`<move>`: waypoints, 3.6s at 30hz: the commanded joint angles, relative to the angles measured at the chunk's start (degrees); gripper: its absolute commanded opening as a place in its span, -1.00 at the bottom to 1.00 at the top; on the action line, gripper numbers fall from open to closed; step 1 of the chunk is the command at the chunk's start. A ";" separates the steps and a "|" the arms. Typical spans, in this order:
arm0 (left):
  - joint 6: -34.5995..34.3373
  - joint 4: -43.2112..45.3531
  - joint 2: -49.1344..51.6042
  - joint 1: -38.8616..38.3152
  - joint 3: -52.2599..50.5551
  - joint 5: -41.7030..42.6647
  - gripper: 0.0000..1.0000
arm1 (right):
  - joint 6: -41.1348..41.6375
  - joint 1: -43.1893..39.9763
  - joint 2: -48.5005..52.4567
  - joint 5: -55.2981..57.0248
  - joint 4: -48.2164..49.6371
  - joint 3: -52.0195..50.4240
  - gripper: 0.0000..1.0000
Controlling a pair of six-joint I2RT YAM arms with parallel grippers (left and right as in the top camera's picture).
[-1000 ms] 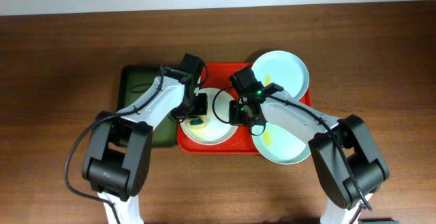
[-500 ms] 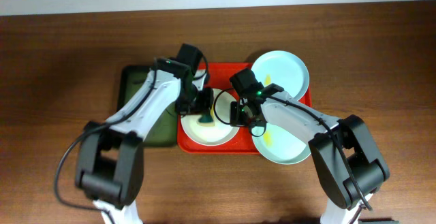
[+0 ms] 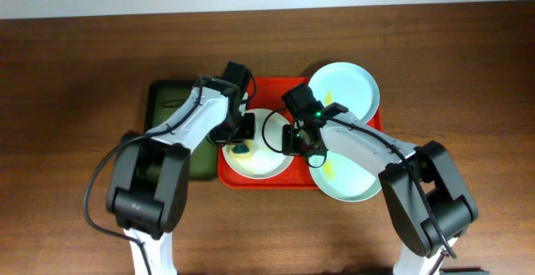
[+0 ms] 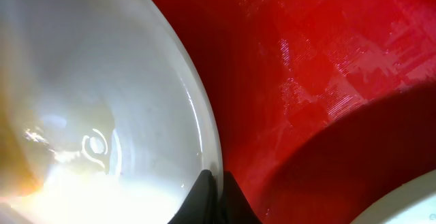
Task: Clean dirty plates on tray and stack at the side
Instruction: 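Scrub the white plate with the held sponge using the left gripper, then return the sponge to the green tray and retract the left arm, then lift the white plate with the right gripper and carry it right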
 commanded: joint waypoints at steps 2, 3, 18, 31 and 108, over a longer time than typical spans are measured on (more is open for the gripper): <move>-0.87 1.88 3.63 -0.17 -0.33 6.49 -1.00 | -0.22 0.92 0.74 -0.50 -0.35 -0.66 -0.92; -0.85 2.45 3.63 -0.20 -0.33 10.25 -1.00 | -0.22 0.92 0.74 -0.50 -0.35 -0.66 -0.92; -0.15 -3.30 -3.52 -0.42 6.32 9.53 -1.00 | -0.22 0.92 0.74 -0.50 -0.57 -0.66 -0.91; 0.90 -10.67 -12.85 8.39 2.51 -18.40 -0.92 | -0.22 0.92 0.74 -0.50 -0.59 -0.66 -0.90; 0.87 -16.24 -19.63 27.54 13.60 -14.27 0.99 | -27.30 15.21 9.94 34.38 30.42 26.16 -0.92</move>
